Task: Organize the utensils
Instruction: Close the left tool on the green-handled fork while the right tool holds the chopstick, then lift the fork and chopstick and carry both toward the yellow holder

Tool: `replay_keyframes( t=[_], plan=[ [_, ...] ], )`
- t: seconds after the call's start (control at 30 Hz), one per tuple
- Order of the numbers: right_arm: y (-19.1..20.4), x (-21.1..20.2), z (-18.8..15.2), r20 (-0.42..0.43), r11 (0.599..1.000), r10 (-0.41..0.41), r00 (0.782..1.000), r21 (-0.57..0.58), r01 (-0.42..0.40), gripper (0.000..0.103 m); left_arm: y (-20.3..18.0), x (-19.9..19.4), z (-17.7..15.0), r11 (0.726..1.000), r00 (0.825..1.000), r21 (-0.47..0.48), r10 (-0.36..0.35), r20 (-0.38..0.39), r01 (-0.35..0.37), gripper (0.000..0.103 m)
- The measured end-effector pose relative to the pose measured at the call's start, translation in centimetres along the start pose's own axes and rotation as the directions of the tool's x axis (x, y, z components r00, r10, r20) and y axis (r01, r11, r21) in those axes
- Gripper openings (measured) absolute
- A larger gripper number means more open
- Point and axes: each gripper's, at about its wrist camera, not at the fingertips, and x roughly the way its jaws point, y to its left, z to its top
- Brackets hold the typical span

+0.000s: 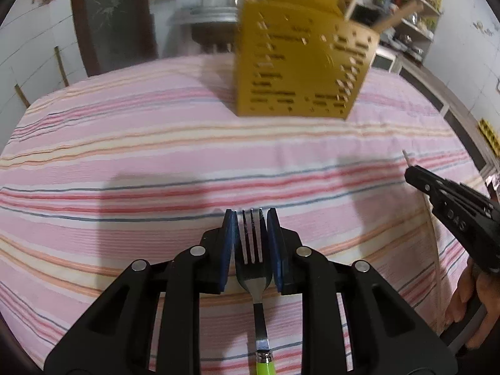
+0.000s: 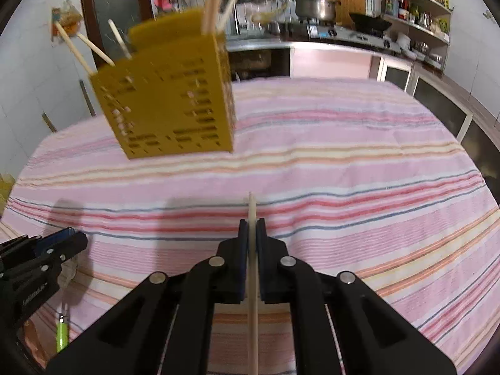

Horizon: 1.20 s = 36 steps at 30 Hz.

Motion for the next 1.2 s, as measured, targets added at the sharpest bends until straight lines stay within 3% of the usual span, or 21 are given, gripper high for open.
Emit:
replay_keyframes(
  t=[0.27,0.73,0.87,1.2],
  plan=[
    [0.4,-4.8,0.0,0.174,0.999,0.041,0.984,0.015,-0.044,0.006,1.2,-5.7,0.4,0.999,0.983,-0.017,0.045,0.176,-0.042,0.020],
    [1.8,-11.2,-0.6,0.405,0.999,0.047,0.913,-0.013,-0.046,0.006,0.8,-14.4,-2.2,0.995,0.904,-0.011,0.093,0.418,-0.098,0.020],
    [2.0,-12.3,-0.7,0.437,0.999,0.043,0.899,-0.019,-0.038,0.006,0.9,-16.0,-2.8,0.995,0.885,-0.016,0.091,0.457,-0.094,0.020],
    [2.2,-13.7,-0.9,0.470,0.999,0.048,0.881,-0.019,-0.044,0.006,1.0,-17.3,-3.0,0.996,0.872,-0.018,0.082,0.483,-0.083,0.020]
  ],
)
